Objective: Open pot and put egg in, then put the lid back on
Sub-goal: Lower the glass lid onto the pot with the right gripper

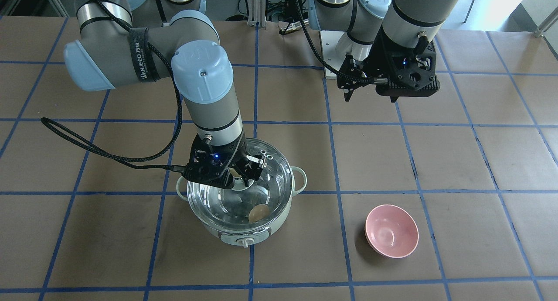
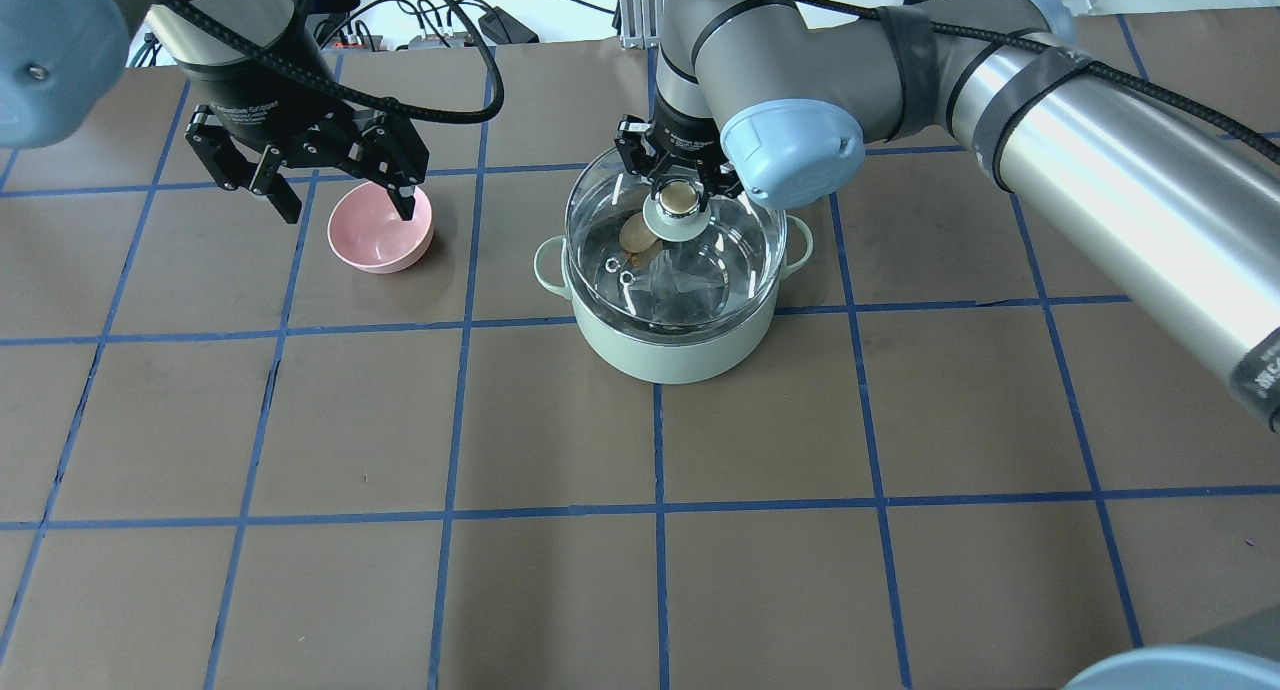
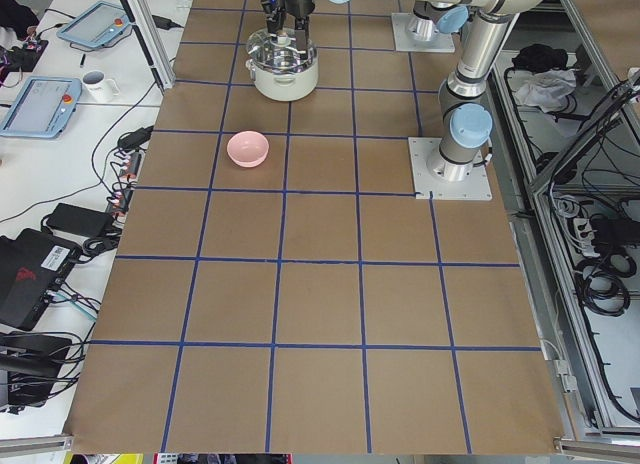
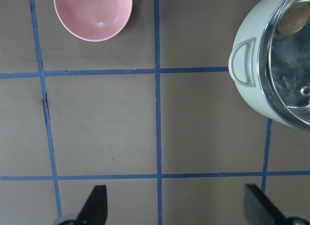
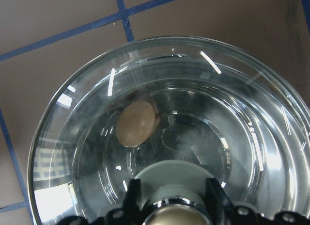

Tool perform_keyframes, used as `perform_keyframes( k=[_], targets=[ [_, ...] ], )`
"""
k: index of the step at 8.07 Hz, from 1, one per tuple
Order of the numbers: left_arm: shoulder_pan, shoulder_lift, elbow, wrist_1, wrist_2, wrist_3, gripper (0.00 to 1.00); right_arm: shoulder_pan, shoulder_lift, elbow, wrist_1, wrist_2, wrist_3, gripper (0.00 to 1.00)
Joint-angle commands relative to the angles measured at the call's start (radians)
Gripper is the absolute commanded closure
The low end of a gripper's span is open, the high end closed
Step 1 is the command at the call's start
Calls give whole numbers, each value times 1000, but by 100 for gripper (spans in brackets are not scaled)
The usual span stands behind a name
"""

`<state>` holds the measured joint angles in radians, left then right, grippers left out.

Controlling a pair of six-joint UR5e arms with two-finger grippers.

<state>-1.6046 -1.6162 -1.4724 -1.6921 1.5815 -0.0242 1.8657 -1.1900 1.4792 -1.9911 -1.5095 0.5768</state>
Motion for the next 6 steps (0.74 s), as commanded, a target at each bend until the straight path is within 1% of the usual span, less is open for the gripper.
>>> perform_keyframes(
  k=[1,4,6],
  targets=[
    [0,1,0,-1,-1,-2,0,7,-6,0,2,-2,11,94],
    [0,1,0,0,-1,3,0,7,1,7,2,-11,-2,91],
    [0,-1,0,0,-1,3,0,7,0,9,0,-6,8,83]
  ],
)
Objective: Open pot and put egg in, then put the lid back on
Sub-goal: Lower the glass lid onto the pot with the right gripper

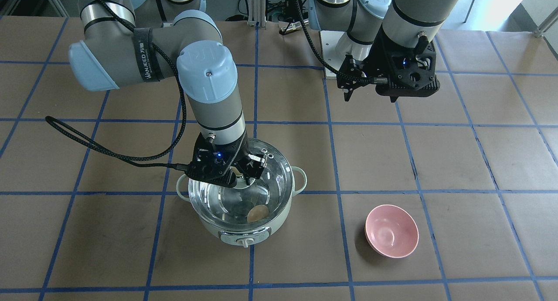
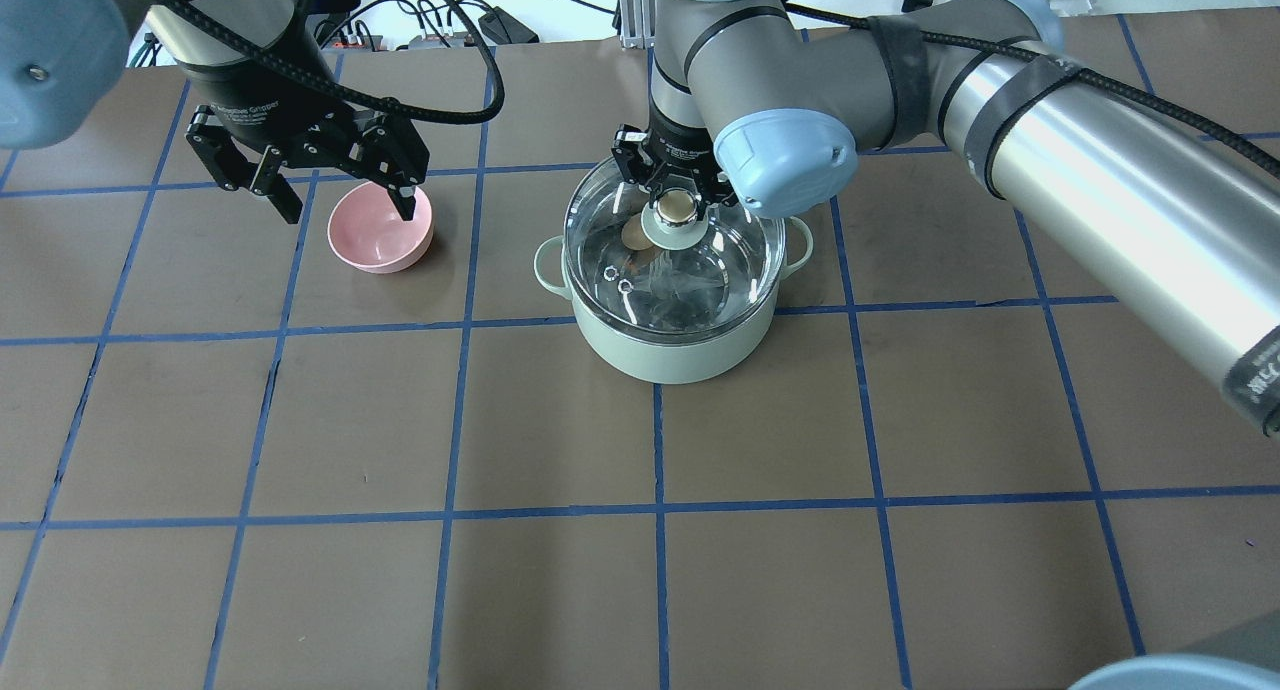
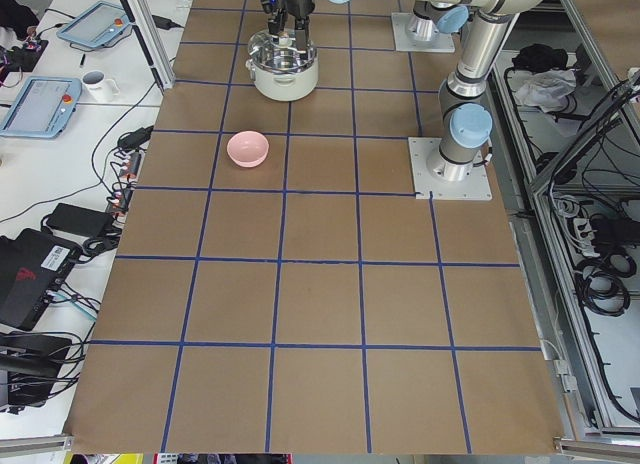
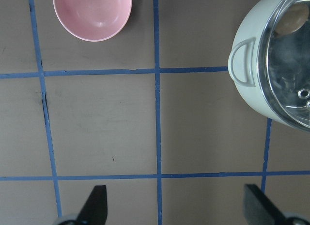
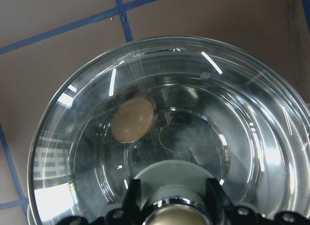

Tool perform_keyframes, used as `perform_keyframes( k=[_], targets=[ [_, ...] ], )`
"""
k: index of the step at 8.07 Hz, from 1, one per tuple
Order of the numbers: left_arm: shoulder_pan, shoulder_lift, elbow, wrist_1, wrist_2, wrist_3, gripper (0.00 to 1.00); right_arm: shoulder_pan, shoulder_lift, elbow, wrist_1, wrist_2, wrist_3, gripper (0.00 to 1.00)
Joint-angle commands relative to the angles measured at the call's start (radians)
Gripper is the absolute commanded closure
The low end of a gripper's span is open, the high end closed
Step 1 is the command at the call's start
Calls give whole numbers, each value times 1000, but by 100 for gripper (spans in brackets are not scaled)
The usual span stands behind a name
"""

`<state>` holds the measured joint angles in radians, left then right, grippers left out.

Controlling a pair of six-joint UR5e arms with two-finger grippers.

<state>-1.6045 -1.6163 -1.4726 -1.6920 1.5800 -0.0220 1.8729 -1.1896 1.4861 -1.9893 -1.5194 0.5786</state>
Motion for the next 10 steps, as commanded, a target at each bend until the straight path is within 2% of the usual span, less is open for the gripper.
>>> perform_keyframes(
  k=[1,3,4,5,6,7,8,10],
  targets=[
    [0,-1,0,0,0,1,0,0,1,2,-2,5,7,78],
    [0,-1,0,0,0,-1,0,0,4,3,-2,5,-3,62],
    [0,-1,0,0,0,-1,0,0,1,8,0,7,1,46],
    [0,-1,0,0,0,-1,0,0,-1,14,-2,5,-8,38],
    [0,-1,0,0,0,-1,0,0,-1,16,-2,8,4,16],
    [0,-1,0,0,0,-1,0,0,-1,16,-2,10,4,0],
    [0,-1,0,0,0,-1,0,0,-2,14,-3,8,-12,0],
    [0,-1,0,0,0,-1,0,-46,-54,-10,-16,-46,-218,0]
  ],
)
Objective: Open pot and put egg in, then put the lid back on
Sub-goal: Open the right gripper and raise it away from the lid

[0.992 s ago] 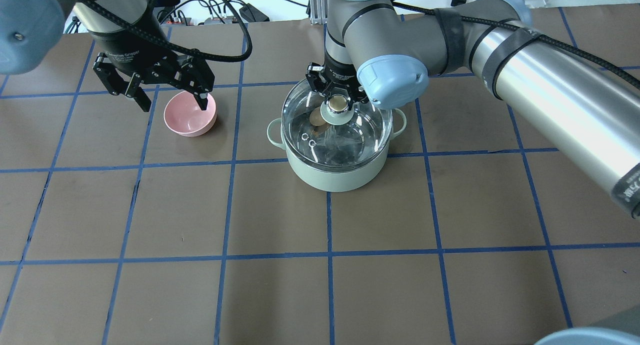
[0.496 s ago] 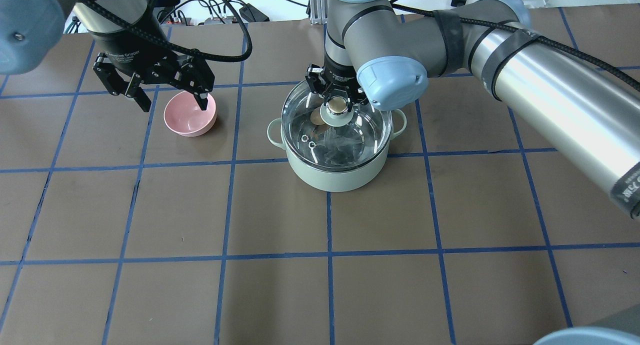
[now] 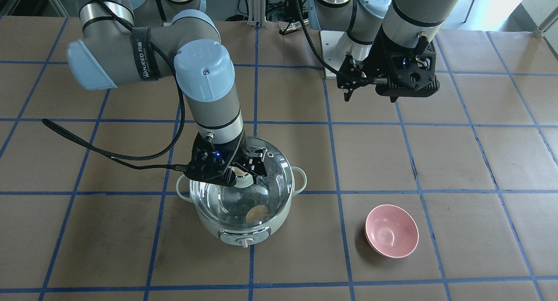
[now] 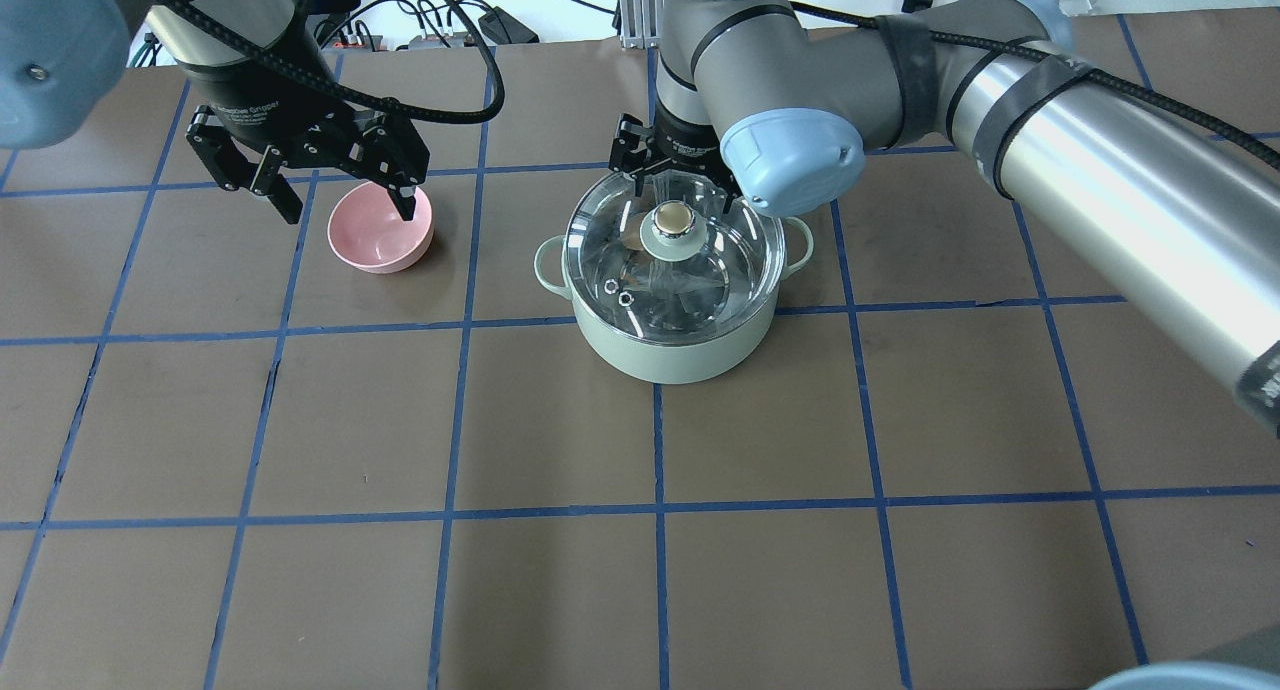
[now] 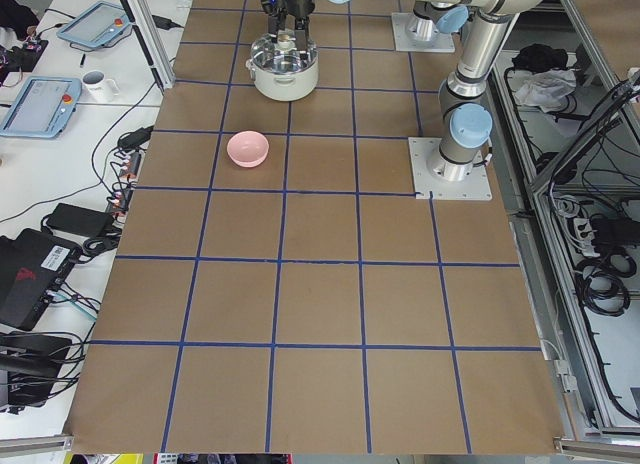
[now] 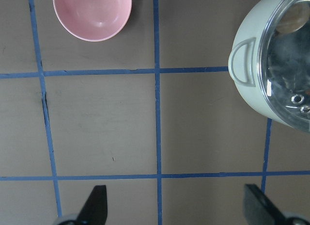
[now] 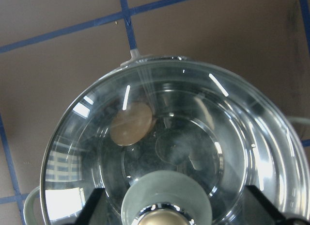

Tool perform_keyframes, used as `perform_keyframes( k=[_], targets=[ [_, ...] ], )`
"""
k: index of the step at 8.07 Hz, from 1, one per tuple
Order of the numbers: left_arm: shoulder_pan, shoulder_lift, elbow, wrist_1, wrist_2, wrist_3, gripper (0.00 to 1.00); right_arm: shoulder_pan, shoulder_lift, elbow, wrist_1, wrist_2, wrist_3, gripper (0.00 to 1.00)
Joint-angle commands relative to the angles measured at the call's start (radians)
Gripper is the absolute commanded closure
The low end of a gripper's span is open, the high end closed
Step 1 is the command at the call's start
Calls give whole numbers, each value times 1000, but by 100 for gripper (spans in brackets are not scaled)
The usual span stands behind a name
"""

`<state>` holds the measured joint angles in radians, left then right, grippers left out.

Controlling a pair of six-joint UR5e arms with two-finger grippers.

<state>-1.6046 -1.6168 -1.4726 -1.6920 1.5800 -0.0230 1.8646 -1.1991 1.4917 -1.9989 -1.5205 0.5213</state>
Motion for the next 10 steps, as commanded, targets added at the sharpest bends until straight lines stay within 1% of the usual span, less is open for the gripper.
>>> perform_keyframes(
  k=[1,2,3,4,5,6,7,9,10],
  targets=[
    [0,2,0,0,0,0,0,-79,-75,-13,8,-64,-250,0],
    [0,0,0,0,0,2,0,-120,-126,-16,56,-66,-336,0],
    [0,0,0,0,0,2,0,-184,-195,-16,150,-66,-453,0],
    [0,0,0,0,0,0,0,-261,-256,-16,214,-53,-584,0],
    [0,0,0,0,2,0,0,-300,-316,-14,239,-53,-613,0],
    [0,2,0,0,2,0,0,-309,-348,-13,309,-56,-621,0],
    [0,0,0,0,2,0,0,-306,-355,-7,334,-50,-604,0],
    [0,2,0,0,2,0,0,-308,-358,1,341,-53,-604,0],
    [0,2,0,0,2,0,0,-308,-358,1,339,-41,-601,0]
  ],
)
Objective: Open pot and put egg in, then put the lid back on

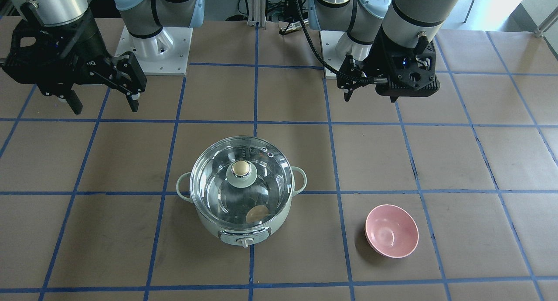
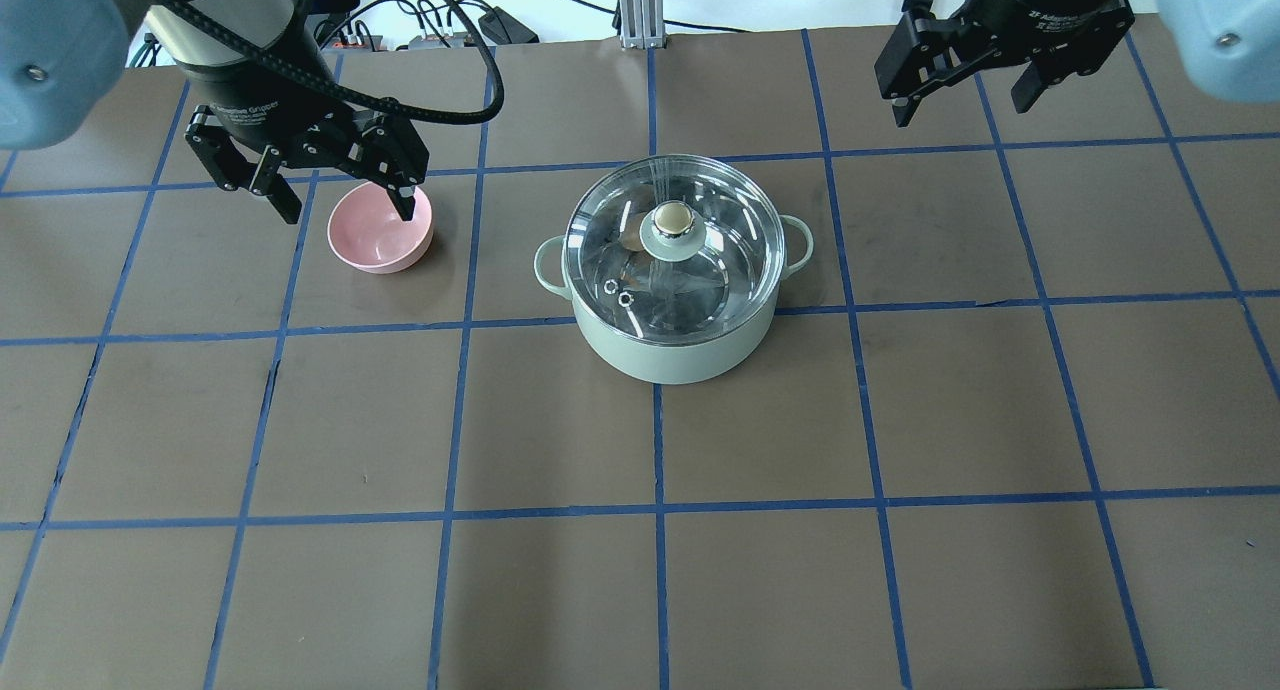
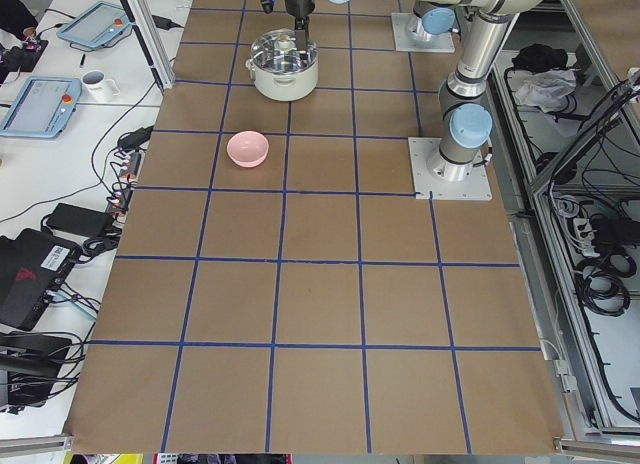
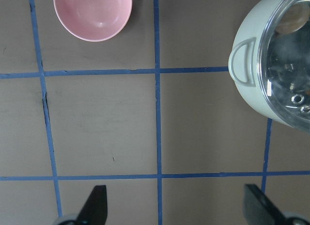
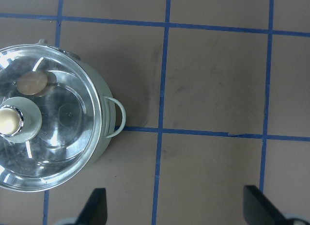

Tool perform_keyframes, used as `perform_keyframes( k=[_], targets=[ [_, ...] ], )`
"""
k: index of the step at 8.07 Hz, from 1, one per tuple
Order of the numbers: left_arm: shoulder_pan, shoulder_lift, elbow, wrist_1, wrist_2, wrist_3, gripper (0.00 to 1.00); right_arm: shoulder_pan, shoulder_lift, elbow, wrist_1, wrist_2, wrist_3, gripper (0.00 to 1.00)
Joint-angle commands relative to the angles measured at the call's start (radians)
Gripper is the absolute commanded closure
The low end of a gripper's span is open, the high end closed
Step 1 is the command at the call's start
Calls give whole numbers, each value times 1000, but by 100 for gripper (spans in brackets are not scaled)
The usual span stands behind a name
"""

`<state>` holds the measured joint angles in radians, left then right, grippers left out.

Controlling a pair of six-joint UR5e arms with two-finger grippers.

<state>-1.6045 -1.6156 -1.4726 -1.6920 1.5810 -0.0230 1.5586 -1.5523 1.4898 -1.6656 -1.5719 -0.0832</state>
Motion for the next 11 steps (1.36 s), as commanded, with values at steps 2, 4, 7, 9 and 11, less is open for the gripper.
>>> perform_keyframes(
  k=[2,4,7,9,11],
  targets=[
    [0,-1,0,0,1,0,0,-2,-8,3,10,20,36,0],
    [0,-1,0,0,1,0,0,-3,-12,1,10,13,37,0],
    [0,0,0,0,1,2,0,-5,-14,1,7,24,37,0],
    [0,-1,0,0,1,2,0,-3,-14,3,1,26,36,0],
    [0,0,0,0,1,2,0,-3,-11,3,0,26,36,0]
  ],
)
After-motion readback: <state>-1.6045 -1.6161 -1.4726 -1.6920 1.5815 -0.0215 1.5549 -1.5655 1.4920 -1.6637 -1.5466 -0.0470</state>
